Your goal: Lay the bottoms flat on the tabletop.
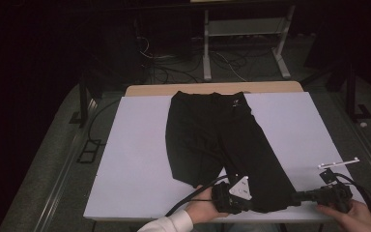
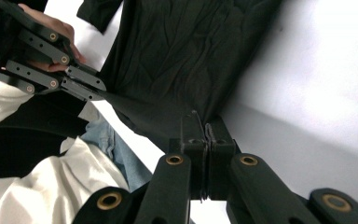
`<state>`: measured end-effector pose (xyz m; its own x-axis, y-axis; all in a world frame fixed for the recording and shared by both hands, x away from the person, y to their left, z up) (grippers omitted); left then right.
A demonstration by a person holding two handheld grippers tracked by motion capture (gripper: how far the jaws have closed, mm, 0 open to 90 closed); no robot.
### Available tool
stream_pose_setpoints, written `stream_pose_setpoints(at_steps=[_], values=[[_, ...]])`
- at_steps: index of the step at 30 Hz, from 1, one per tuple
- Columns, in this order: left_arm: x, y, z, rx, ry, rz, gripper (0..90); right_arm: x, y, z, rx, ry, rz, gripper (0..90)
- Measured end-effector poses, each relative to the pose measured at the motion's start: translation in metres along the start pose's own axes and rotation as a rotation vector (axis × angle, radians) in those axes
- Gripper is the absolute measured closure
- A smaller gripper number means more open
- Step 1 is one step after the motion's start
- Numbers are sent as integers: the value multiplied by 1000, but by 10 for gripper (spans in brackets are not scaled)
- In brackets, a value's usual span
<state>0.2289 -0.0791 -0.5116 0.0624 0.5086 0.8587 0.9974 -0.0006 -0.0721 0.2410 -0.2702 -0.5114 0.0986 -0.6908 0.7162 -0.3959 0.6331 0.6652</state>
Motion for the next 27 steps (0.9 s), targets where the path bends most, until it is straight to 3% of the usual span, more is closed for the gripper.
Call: stream_pose_setpoints(at_steps=[11,18,23,27], values=[[0,-11,3,-7,6,35,855,-2,7,8,27,35,-13,872],[-2,-16,4,-22,11,60,841,-6,11,17,48,69,10,865],[2,-13,2,30,-37,86,658,-1,12,10,73,16,38,667],[11,-8,-1,59,-79,86,485,5,14,0,134,-49,103,482]])
Point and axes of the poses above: each handheld gripper's, and its own axes: x roughly backward along the jaws, z roughly out of its underside, y roughly to its left, the point moved 9 cm from there along -x, roughly forward along the jaws, and after that the axes turned 14 degrees about y, right-handed, at the moved point
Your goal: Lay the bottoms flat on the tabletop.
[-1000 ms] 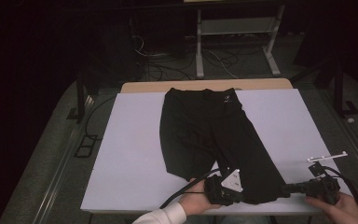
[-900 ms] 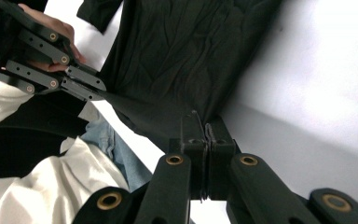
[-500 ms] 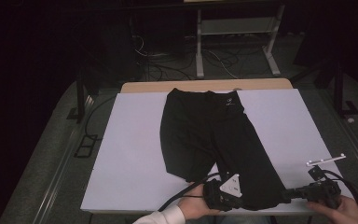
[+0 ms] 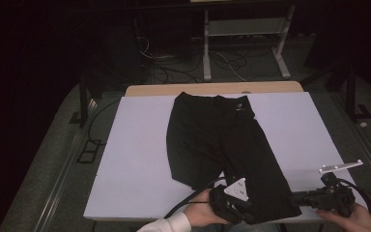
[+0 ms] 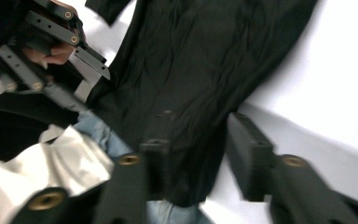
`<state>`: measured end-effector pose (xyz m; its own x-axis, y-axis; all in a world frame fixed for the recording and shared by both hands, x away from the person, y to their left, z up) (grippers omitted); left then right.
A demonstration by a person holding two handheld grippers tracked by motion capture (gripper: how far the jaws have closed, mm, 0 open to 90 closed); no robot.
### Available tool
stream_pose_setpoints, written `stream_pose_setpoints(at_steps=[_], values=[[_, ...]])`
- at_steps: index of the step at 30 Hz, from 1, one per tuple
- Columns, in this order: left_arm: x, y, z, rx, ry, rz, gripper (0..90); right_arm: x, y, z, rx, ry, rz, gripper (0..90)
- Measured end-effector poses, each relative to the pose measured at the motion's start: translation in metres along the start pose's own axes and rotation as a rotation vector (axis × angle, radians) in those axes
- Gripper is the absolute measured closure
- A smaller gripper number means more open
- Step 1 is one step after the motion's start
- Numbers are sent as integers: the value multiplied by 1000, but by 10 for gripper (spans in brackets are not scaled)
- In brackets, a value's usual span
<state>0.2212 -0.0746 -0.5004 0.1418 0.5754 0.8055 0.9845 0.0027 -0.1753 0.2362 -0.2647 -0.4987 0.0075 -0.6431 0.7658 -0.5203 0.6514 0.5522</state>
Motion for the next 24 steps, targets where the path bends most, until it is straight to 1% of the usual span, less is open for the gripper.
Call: stream_pose_setpoints(at_steps=[1,2,3,5,6,8,10,12,14,17,20,24], values=[[3,1,-2,3,-15,-4,445,1,0,-3,14,-6,16,414],[6,1,-2,5,-24,-5,409,1,0,-6,25,-15,28,374],[10,2,-4,11,-39,-1,365,2,1,-9,30,-21,32,332],[19,4,-7,32,-69,6,299,4,2,-17,45,-48,40,207],[22,6,-8,41,-78,5,254,5,2,-22,48,-59,43,158],[30,11,-8,51,-91,-14,179,6,3,-29,57,-74,41,96],[38,16,-8,70,-110,-31,110,6,4,-36,63,-90,58,0],[45,21,-7,88,-114,-52,6,7,6,-43,79,-103,68,0],[53,26,-5,92,-119,-73,0,8,9,-51,96,-113,74,0],[64,31,-3,106,-138,-91,0,8,12,-62,116,-110,88,0],[74,35,-1,115,-148,-108,0,6,16,-72,141,-108,87,0],[84,39,3,123,-149,-131,0,2,22,-83,162,-98,86,0]])
Point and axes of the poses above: each handheld gripper's, and its own axes: x roughly backward along the jaws, z roughly out of its underside, y roughly to its left, the point moved 9 cm from there along -x, roughly forward along the jaws, and after that the axes turned 14 degrees about y, right-handed, at the moved point
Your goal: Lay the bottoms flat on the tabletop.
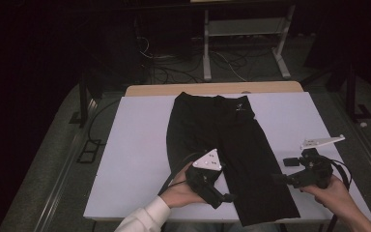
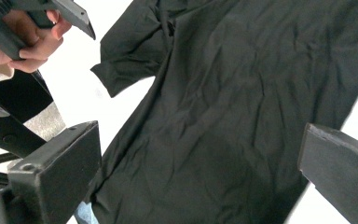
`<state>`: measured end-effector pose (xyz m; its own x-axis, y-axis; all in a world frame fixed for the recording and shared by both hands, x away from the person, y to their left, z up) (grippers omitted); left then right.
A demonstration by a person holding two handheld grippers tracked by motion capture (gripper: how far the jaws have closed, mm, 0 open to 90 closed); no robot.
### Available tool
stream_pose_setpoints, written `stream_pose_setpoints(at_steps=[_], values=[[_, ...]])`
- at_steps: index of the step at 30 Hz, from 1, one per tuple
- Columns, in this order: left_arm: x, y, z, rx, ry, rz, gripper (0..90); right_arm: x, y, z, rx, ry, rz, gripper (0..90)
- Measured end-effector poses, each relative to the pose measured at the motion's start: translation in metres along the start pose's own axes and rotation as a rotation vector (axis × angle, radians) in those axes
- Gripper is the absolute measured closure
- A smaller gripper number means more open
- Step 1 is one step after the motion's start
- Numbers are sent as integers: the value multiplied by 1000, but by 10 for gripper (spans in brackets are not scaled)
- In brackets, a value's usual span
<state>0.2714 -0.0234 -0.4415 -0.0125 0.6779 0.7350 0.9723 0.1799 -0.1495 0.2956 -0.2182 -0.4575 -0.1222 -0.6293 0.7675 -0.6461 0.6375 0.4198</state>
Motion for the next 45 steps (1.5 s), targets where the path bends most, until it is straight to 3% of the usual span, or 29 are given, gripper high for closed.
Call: stream_pose_setpoints(at_steps=[24,38,45], values=[[46,32,22,72,-47,-111,0,-20,16,-37,71,20,-8,0],[67,55,51,155,-73,-173,0,-37,29,-55,108,29,-17,0],[73,66,70,200,-71,-196,0,-56,42,-64,140,45,-37,0]])
Point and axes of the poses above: each handheld gripper's, and its own axes: x roughly backward along the jaws, z roughly out of its underside, y roughly to its left, the point moved 9 cm from there along -x, roughly forward along the jaws, and after that the axes turned 14 degrees about y, right-handed, at the moved point
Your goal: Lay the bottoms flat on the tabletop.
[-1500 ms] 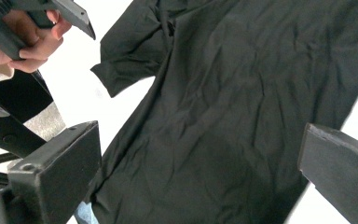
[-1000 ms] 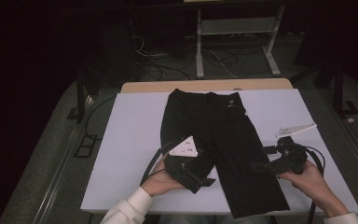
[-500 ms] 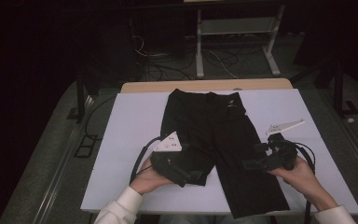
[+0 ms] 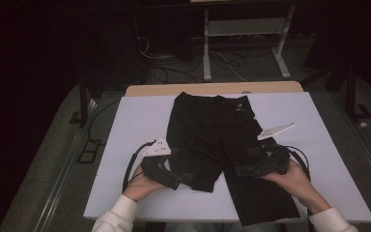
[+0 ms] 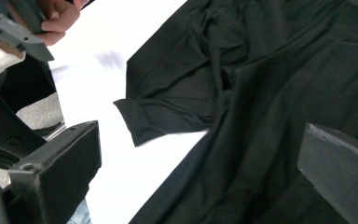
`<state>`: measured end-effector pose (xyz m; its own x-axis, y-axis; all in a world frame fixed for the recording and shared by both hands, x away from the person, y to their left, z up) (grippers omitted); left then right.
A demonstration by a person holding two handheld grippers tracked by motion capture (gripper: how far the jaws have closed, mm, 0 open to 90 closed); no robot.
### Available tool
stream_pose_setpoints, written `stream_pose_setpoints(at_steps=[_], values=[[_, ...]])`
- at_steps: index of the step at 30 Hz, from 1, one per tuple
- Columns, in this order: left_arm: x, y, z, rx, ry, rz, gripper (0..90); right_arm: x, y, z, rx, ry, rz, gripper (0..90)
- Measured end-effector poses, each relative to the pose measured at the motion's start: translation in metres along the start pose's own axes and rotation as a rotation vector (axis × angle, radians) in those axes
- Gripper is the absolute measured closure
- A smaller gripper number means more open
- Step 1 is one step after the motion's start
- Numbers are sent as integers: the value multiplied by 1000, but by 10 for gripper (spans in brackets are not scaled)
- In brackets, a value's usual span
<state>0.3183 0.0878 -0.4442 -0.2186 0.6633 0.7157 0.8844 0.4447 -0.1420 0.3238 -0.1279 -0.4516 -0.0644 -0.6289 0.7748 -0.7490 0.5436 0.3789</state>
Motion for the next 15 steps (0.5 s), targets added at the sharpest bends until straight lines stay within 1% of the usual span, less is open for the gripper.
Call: stream_pose_setpoints(at_steps=[5,10,12,15], values=[[2,8,8,26,-3,-12,0,-15,10,-7,21,14,-21,0],[-1,13,15,45,1,-18,0,-31,19,-12,38,40,-41,1],[-2,14,16,50,-1,-17,0,-37,23,-14,44,45,-50,32],[-4,17,18,54,3,-28,0,-48,26,-18,51,48,-59,45]])
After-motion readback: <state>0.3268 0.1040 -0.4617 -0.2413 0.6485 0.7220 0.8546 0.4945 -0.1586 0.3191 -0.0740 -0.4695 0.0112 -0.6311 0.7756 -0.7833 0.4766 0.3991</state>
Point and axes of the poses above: each handheld gripper's, and its own axes: x roughly backward along the jaws, z roughly out of its underside, y roughly to its left, the point moved 9 cm from there along -x, roughly forward along the jaws, and after that the axes turned 14 degrees about y, right-handed, at the moved point
